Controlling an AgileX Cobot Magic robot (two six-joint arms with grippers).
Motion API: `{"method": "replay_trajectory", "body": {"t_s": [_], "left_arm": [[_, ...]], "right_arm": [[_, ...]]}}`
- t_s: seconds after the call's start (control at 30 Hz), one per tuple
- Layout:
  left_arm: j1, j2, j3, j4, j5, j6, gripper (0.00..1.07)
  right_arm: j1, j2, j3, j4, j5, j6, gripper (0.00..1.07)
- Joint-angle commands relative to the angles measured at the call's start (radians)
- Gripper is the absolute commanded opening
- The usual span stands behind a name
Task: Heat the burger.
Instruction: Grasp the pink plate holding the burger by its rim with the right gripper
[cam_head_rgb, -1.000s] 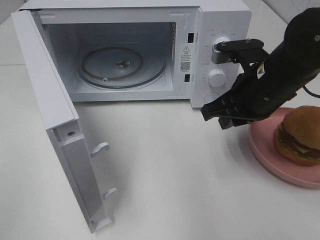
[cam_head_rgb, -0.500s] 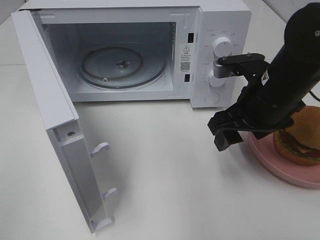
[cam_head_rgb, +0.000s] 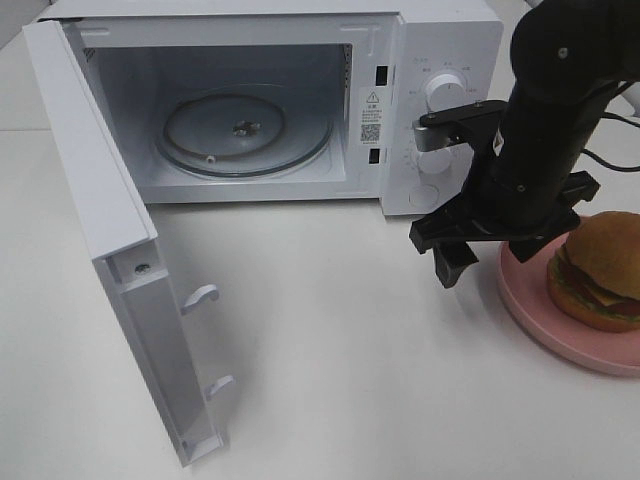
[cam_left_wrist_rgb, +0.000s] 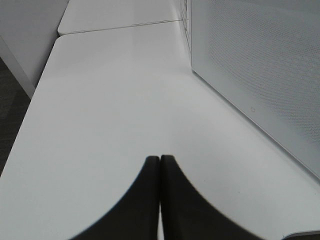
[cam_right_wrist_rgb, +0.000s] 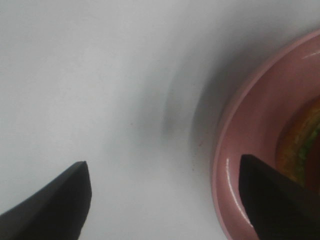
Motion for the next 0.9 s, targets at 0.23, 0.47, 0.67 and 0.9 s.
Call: {"method": "replay_trajectory", "body": {"t_s": [0.23, 0.47, 0.67, 0.9], "left_arm": [[-0.002, -0.020, 0.004, -0.009, -0.015, 0.000, 0.00], [-0.002, -0.020, 0.004, -0.009, -0.015, 0.000, 0.00], [-0.002, -0.020, 0.004, -0.009, -0.015, 0.000, 0.00], [-0.002, -0.020, 0.004, -0.009, -0.015, 0.000, 0.00]], "right_arm": [[-0.044, 0.123, -0.028, -0.116, 0.025, 0.100, 0.76], [-0.063, 0.149, -0.028, -0.105, -0.024, 0.096, 0.74], [-0.063, 0.196, -0.028, -0.105, -0.042, 0.096, 0.74], [-0.063, 0.241, -0.028, -0.105, -0.044, 0.081, 0.74]]}}
